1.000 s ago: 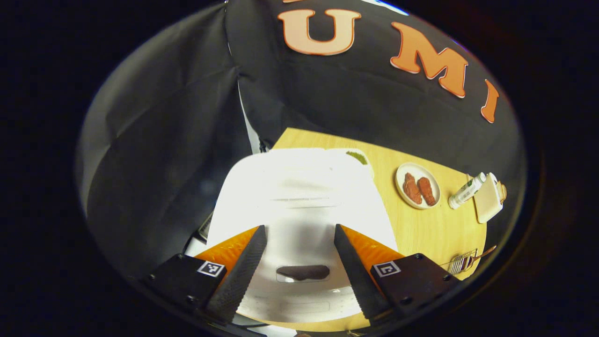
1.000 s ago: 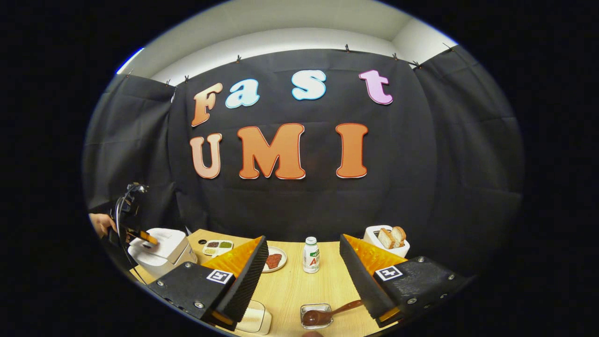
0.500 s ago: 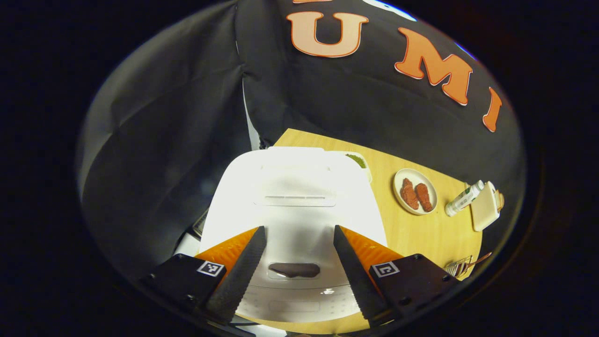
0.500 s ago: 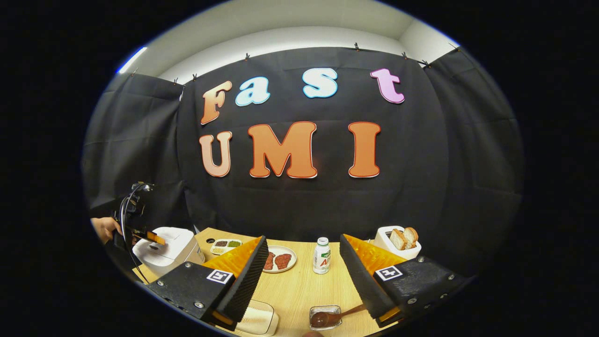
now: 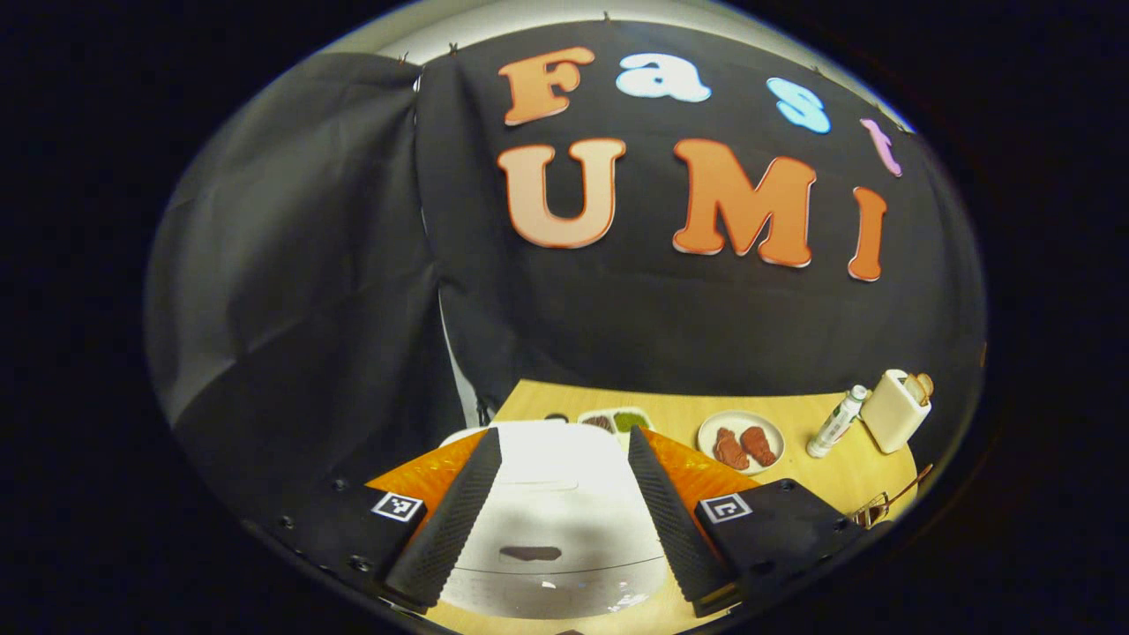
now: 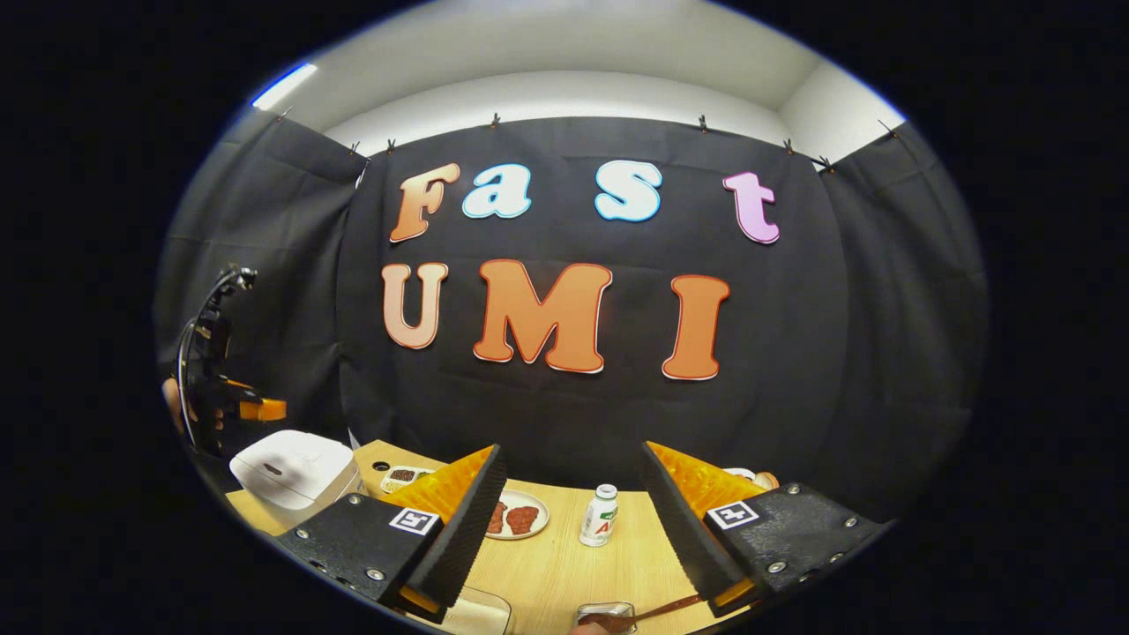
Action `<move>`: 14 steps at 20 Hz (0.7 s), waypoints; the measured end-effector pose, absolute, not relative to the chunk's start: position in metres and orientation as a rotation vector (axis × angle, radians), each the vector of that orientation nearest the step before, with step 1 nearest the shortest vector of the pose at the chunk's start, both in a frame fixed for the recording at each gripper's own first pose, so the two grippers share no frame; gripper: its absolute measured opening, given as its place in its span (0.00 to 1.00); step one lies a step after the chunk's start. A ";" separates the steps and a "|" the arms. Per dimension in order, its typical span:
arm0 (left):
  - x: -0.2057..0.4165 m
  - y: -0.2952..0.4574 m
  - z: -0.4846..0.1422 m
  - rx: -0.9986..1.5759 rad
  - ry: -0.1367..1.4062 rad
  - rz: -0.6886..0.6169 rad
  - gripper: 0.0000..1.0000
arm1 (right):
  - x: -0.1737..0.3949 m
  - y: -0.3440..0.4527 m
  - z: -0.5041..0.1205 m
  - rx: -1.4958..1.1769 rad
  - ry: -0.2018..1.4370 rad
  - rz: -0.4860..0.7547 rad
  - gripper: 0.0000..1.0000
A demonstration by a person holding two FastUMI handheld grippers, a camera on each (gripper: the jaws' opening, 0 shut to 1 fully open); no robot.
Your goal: Close the left gripper, press the button to open the rice cooker; take a wooden spoon from the chopstick holder with the right hand, scoop a spoonful of rice and pour it into the rice cooker, then put the wooden spoon back into the chopstick holder.
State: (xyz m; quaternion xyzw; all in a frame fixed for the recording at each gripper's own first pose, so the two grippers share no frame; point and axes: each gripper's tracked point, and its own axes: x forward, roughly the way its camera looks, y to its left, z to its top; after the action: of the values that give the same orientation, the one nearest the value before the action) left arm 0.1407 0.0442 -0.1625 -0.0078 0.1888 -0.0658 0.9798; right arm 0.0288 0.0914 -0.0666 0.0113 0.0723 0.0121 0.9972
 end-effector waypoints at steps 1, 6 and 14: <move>0.137 0.040 -0.139 -0.020 0.325 -0.150 1.00 | 0.033 0.096 -0.060 0.022 0.131 0.032 0.95; 0.110 0.020 -0.066 -0.050 0.119 -0.216 0.98 | 0.037 0.119 -0.034 0.041 0.067 0.061 0.95; 0.073 -0.003 -0.055 -0.002 0.024 -0.272 0.98 | 0.028 0.156 -0.035 0.034 0.036 0.091 0.95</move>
State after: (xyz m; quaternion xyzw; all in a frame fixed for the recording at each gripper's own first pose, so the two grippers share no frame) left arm 0.0728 -0.0028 -0.0551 -0.0010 0.0121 -0.1355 0.9907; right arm 0.0284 0.1558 -0.0349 0.0170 0.0180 0.0454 0.9987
